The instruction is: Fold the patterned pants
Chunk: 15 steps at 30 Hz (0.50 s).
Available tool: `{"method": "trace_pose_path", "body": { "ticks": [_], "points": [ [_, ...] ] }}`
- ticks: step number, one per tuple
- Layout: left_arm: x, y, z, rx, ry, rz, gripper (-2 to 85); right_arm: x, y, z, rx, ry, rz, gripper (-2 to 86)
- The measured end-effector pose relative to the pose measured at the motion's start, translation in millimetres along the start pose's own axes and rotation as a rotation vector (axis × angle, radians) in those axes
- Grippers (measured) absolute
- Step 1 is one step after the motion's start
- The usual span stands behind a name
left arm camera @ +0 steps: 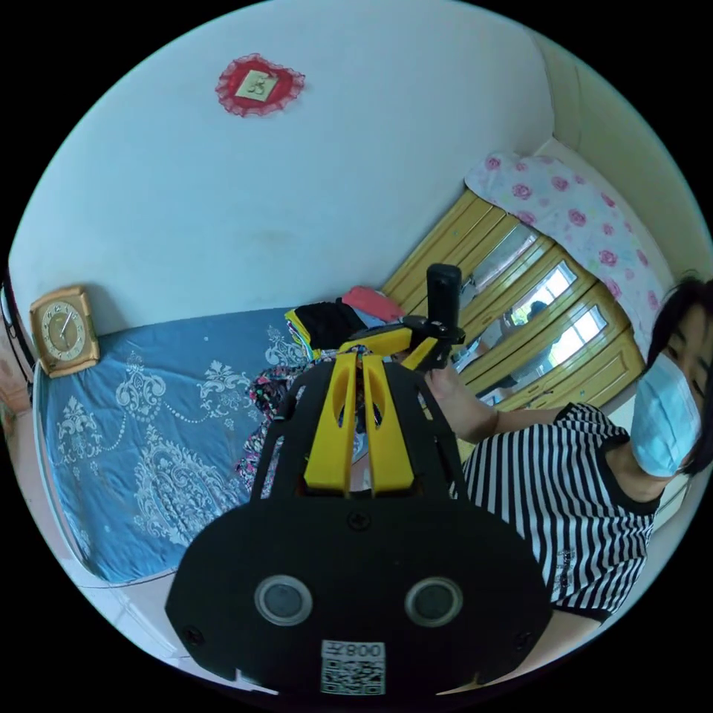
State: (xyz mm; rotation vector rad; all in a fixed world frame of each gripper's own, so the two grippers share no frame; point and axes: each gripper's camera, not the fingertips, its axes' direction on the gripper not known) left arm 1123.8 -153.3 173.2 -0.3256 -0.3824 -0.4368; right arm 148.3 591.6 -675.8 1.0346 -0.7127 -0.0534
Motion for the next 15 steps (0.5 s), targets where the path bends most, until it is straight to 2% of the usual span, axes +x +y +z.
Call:
{"method": "trace_pose_path", "body": {
  "ticks": [4,6,11,13,15],
  "points": [
    [15.6,-10.4,9.4,-0.051,-0.104,0.072,1.9,1.0,18.5,0.5,-0.004,-0.065,0.008,5.1],
    [21.5,-10.3,3.9,-0.015,-0.149,0.116,2.2,6.6,27.8,-6.2,0.021,-0.144,0.022,4.1],
    [-5.3,17.7,-28.7,0.252,-0.061,0.060,3.6,24.7,63.3,-37.0,0.154,-0.335,0.078,3.1],
    [-28.0,33.6,-26.3,0.286,-0.018,-0.012,5.4,28.8,72.5,-46.5,0.207,-0.389,0.095,3.0],
    [-58.3,55.2,-4.3,0.288,0.135,-0.125,9.0,29.7,79.3,-53.4,0.242,-0.396,0.109,2.9]
  ]
}}
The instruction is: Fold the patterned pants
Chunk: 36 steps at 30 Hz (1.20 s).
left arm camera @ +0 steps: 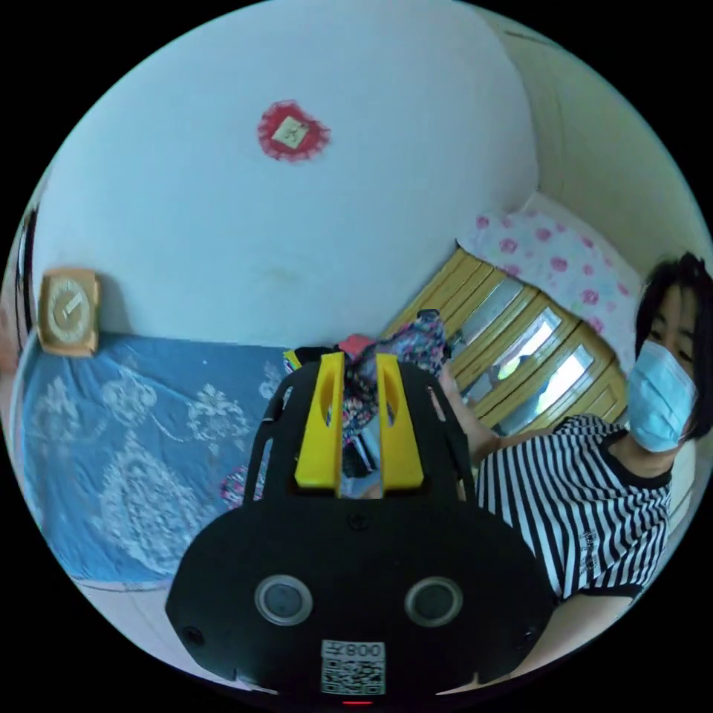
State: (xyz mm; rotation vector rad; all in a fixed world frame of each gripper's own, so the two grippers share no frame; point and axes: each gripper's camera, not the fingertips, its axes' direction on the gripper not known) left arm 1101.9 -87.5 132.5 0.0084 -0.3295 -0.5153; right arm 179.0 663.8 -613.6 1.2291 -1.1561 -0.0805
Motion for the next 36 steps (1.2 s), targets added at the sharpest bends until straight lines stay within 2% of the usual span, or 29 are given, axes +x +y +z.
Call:
{"method": "trace_pose_path", "body": {
  "ticks": [4,6,9,13,18,23,27,30,36],
  "points": [
    [-35.8,25.9,42.5,-0.079,0.226,-0.116,12.6,-2.6,7.3,-4.4,0.019,-0.057,0.004,2.8],
    [-53.1,31.8,56.4,-0.001,0.376,-0.164,13.3,-2.2,10.0,-4.5,0.028,-0.092,0.009,2.8],
    [-57.1,29.2,59.7,0.105,0.515,-0.158,13.6,-4.5,15.0,-5.4,0.031,-0.023,0.024,2.8],
    [-45.4,30.4,63.2,0.080,0.476,-0.139,14.6,-7.2,23.5,-11.2,0.081,0.036,0.035,2.8],
    [-23.6,52.2,54.2,0.159,0.263,-0.130,13.5,-11.6,30.5,-14.3,0.115,0.172,0.056,2.7],
    [-2.2,47.2,59.3,0.181,0.137,-0.053,12.8,-7.3,36.6,-2.5,0.119,0.250,0.071,2.7],
    [-15.5,47.0,60.8,0.269,0.174,-0.147,9.5,-3.3,40.0,6.2,0.094,0.278,0.070,2.8],
    [-19.9,52.4,62.8,0.261,0.180,-0.178,4.4,3.7,42.0,7.3,0.072,0.286,0.085,2.9],
    [-10.7,60.6,57.1,0.216,0.138,-0.137,2.7,28.9,51.4,-14.6,0.125,0.208,0.154,2.6]
  ]
}}
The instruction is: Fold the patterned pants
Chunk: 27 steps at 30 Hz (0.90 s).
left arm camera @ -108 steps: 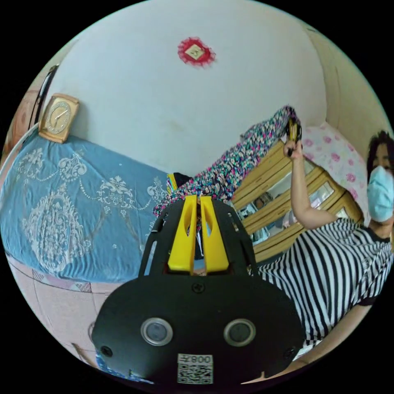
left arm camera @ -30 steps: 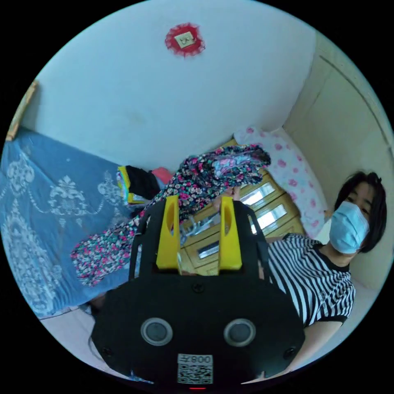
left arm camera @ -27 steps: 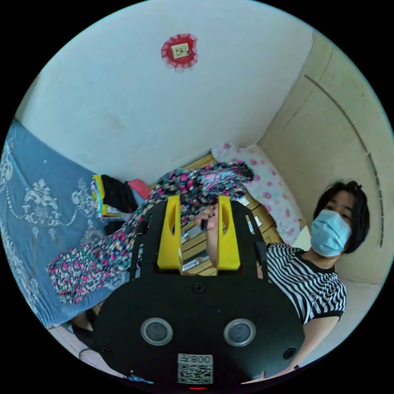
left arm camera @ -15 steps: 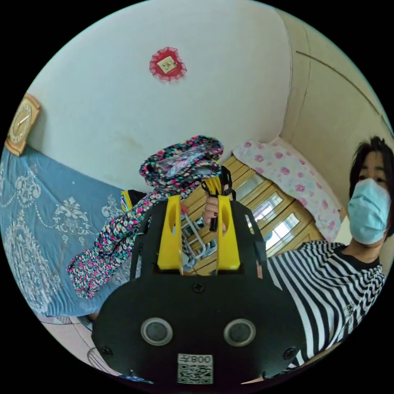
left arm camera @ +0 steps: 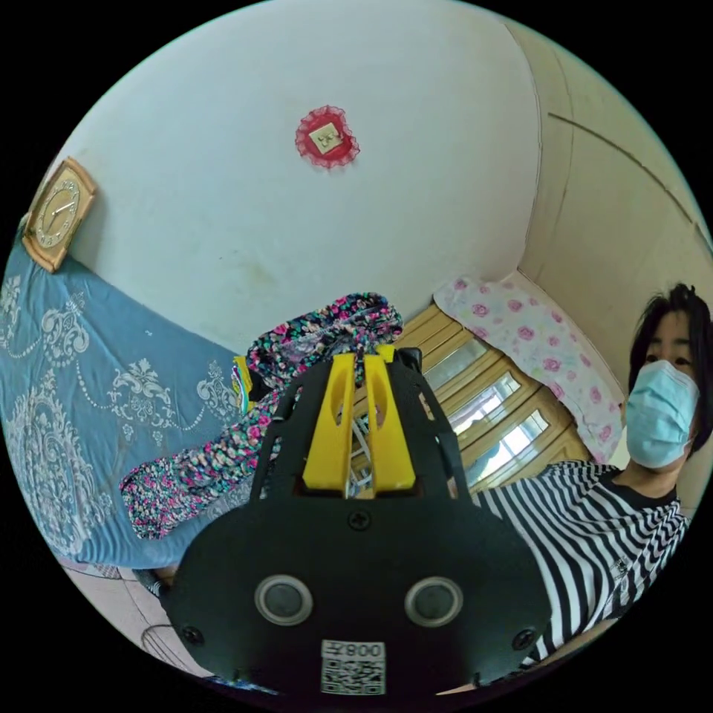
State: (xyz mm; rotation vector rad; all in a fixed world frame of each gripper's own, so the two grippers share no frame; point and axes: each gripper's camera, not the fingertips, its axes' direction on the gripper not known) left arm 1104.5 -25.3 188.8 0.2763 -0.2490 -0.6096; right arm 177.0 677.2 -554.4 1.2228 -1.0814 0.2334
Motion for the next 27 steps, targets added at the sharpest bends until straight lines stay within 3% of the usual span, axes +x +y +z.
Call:
{"method": "trace_pose_path", "body": {
  "ticks": [6,12,18,22,27],
  "points": [
    [24.6,-1.0,-4.1,-0.112,-0.091,0.101,2.4,25.2,-4.4,-8.6,-0.024,-0.037,0.033,2.1],
    [49.4,-4.5,-3.2,-0.088,-0.073,0.136,2.4,48.9,-6.7,-6.1,-0.114,-0.139,0.030,1.9],
    [77.3,-12.5,11.1,-0.107,-0.147,0.175,2.4,69.0,-3.9,-40.2,0.034,-0.111,0.026,1.8],
    [89.1,-13.9,18.3,-0.118,-0.126,0.195,2.4,70.7,-14.5,-34.6,-0.035,0.002,0.002,6.0],
    [102.5,-10.6,23.1,-0.163,0.003,0.225,2.4,120.3,-20.5,-23.8,-0.062,-0.140,0.126,9.8]
  ]
}}
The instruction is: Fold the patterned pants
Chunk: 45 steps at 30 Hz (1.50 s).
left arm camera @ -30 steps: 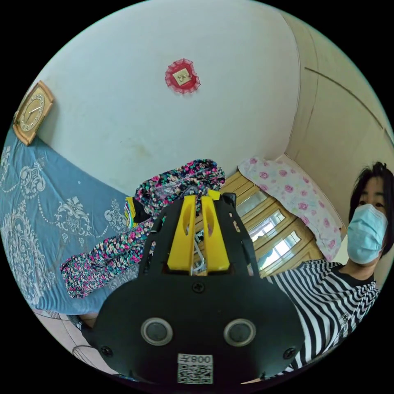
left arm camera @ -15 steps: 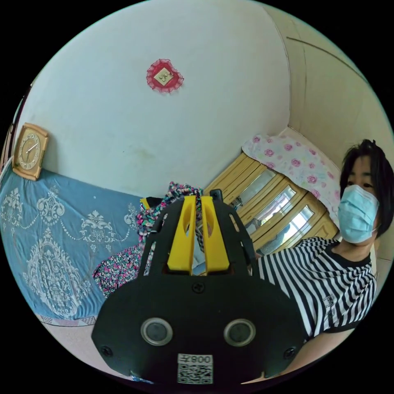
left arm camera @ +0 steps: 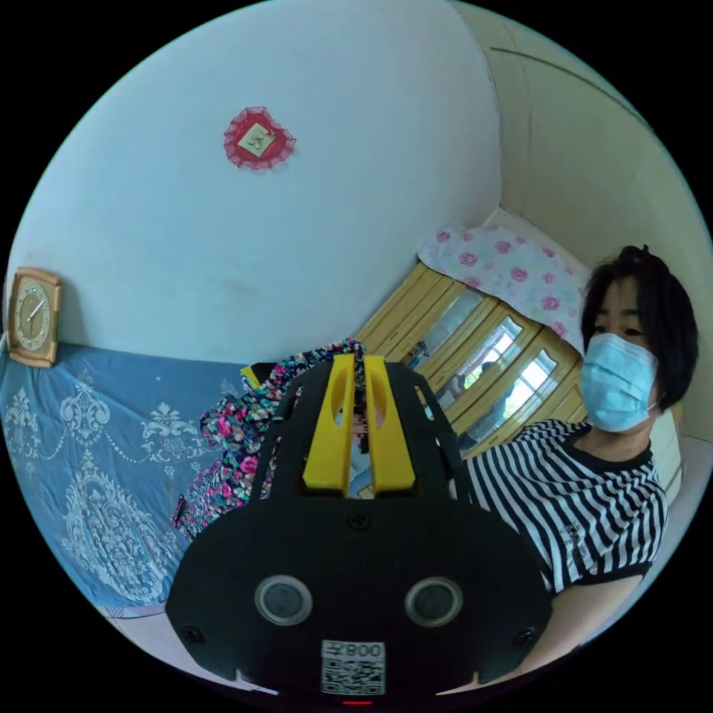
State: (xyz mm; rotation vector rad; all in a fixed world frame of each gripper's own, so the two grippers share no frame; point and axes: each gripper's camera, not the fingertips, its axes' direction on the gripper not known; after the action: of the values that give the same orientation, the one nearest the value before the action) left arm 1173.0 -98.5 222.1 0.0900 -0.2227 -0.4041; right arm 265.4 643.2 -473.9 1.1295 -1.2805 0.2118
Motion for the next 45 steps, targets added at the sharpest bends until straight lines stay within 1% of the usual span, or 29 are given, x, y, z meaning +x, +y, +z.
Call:
{"method": "trace_pose_path", "body": {
  "ticks": [2,4,6,11,15,18,21,23,25,28,30,31,34,35,36,39,41,43,45],
  "points": [
    [4.1,2.1,2.4,-0.033,0.054,0.008,2.4,22.8,-5.2,0.1,0.011,-0.081,0.040,10.5],
    [9.7,6.1,4.4,-0.056,0.073,0.016,2.4,35.3,-11.2,6.9,-0.022,-0.088,0.068,11.3],
    [17.4,11.3,8.1,-0.102,0.094,0.023,2.4,47.0,-17.5,18.8,-0.077,-0.127,0.094,12.0],
    [33.6,20.6,14.9,-0.170,0.133,0.022,2.4,86.7,-29.7,68.5,-0.307,-0.187,0.218,13.3],
    [46.1,28.4,19.1,-0.223,0.142,0.002,2.5,104.9,-37.1,89.2,-0.334,-0.283,0.266,13.4],
    [53.0,34.9,18.1,-0.238,0.139,-0.021,2.5,108.6,-41.8,113.6,-0.440,-0.293,0.279,13.1],
    [59.2,41.7,11.9,-0.225,0.140,-0.046,2.5,110.3,-40.4,143.0,-0.573,-0.305,0.300,11.1],
    [63.1,45.8,6.4,-0.215,0.137,-0.060,2.5,108.8,-37.6,164.4,-0.656,-0.336,0.310,7.6],
    [66.5,50.1,-0.8,-0.208,0.124,-0.081,2.5,104.4,-37.2,175.7,-0.691,-0.382,0.304,4.2],
    [72.2,57.3,-16.3,-0.194,0.101,-0.119,2.5,94.3,-42.8,182.2,-0.692,-0.373,0.290,2.7],
    [78.9,62.2,-30.1,-0.184,0.073,-0.139,2.4,85.2,-49.8,180.2,-0.682,-0.304,0.263,2.2],
    [80.8,63.2,-33.7,-0.184,0.064,-0.143,2.4,77.5,-58.0,173.6,-0.644,-0.233,0.235,2.0],
    [90.9,66.9,-53.9,-0.179,-0.002,-0.158,2.4,51.8,-87.5,142.7,-0.475,-0.192,0.158,1.6],
    [94.8,67.6,-64.0,-0.168,-0.025,-0.163,2.3,38.5,-99.9,128.7,-0.421,-0.146,0.125,1.5],
    [98.6,67.4,-75.2,-0.146,-0.052,-0.163,2.3,30.1,-106.0,121.9,-0.399,-0.117,0.100,1.5],
    [108.1,62.6,-106.4,-0.074,-0.115,-0.155,2.3,-18.7,-133.1,91.9,-0.320,-0.006,-0.017,1.3],
    [115.1,55.7,-123.9,-0.028,-0.141,-0.142,2.3,-66.3,-150.1,73.3,-0.273,0.063,-0.126,1.2],
    [126.5,43.5,-135.8,-0.001,-0.154,-0.098,2.3,-106.6,-159.8,64.0,-0.251,0.120,-0.213,1.1],
    [150.6,19.5,-141.5,-0.019,-0.175,0.006,2.2,-151.8,-165.8,56.5,-0.233,0.195,-0.314,1.0]
  ]
}}
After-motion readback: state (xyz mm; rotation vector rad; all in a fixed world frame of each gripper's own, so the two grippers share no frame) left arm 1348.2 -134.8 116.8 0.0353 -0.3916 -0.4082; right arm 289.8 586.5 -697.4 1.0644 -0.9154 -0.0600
